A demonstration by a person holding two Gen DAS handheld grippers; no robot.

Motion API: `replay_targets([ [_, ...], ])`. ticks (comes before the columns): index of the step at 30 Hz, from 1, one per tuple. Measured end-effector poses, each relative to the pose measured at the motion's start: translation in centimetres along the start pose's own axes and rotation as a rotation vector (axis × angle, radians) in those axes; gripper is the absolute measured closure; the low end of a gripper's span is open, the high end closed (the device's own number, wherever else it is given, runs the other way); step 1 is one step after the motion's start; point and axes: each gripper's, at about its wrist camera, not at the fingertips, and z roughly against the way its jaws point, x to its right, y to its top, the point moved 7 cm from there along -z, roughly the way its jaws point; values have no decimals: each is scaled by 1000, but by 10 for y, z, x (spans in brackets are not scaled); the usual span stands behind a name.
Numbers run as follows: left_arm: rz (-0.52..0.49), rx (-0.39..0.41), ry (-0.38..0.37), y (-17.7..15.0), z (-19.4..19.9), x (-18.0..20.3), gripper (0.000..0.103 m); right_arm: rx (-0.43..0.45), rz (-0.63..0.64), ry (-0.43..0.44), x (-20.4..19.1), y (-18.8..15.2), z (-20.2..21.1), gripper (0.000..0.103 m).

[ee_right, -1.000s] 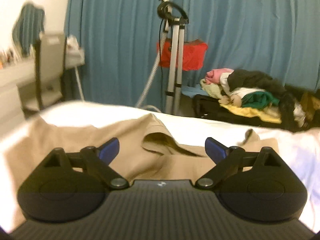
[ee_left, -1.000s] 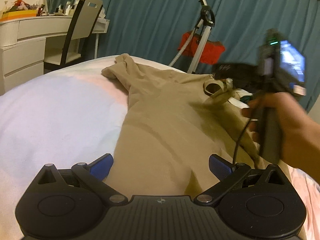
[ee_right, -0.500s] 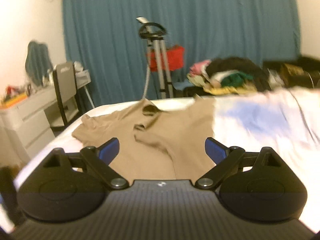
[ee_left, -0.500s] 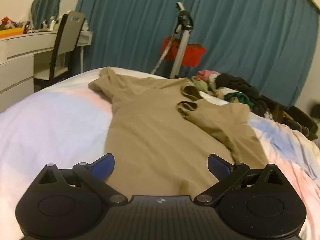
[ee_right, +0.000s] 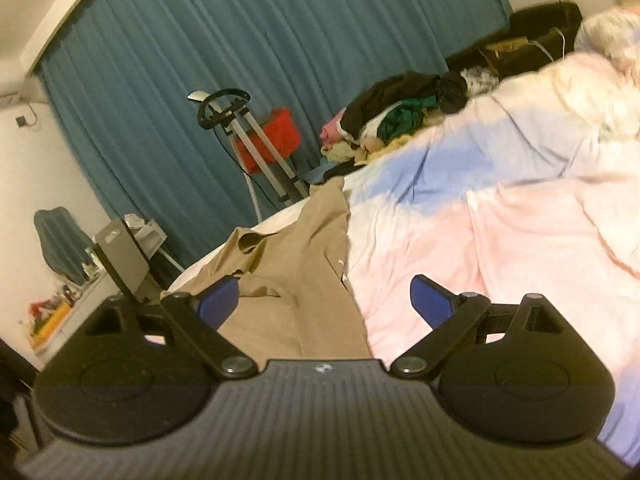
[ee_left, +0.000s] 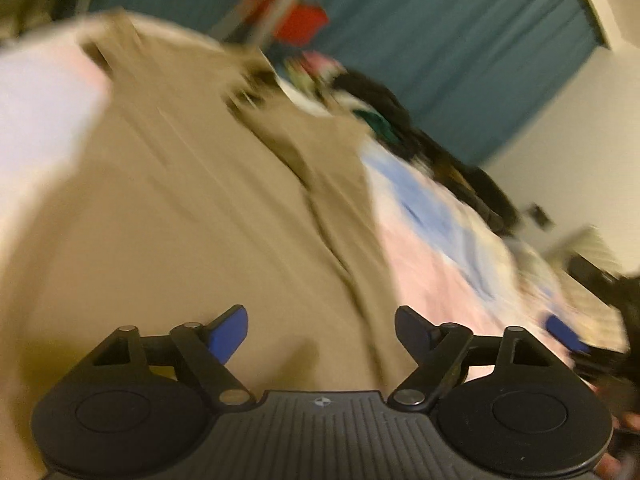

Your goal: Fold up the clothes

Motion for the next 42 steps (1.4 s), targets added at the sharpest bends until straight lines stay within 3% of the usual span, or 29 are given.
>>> replay_targets([
  [5, -20, -205, -150, -40, -36, 26, 37, -61, -51, 17, 14, -5, -5, 9],
  [8, 23, -326, -206, -64, -54, 30, 46, -72, -72, 20, 18, -5, -7, 9],
  [12, 73, -433, -271, -85, -70, 31, 47, -88, -95, 28, 21, -8, -10, 9],
  [16, 80, -445, -301, -91, -76, 32, 44, -97, -90, 26, 19, -10, -13, 9],
  [19, 83, -439, -310, -92, -76, 32, 54, -102, -74, 13, 17, -12, -16, 9],
  [21, 68, -426, -300, -92, -75, 32, 96, -108, -59, 0, 16, -13, -18, 9],
  [22, 59, -418, -295, -91, -75, 32, 99, -112, -49, -7, 16, -14, -20, 9],
  [27, -35, -339, -297, -84, -60, 44, 101, -132, 1, -46, 16, -20, -26, 9],
  [36, 119, -327, -261, -68, -12, 18, 101, -178, 50, -81, 15, -32, -34, 9],
  [42, 154, -298, -166, -71, 8, -12, 101, -190, 31, -90, 18, -33, -37, 9],
])
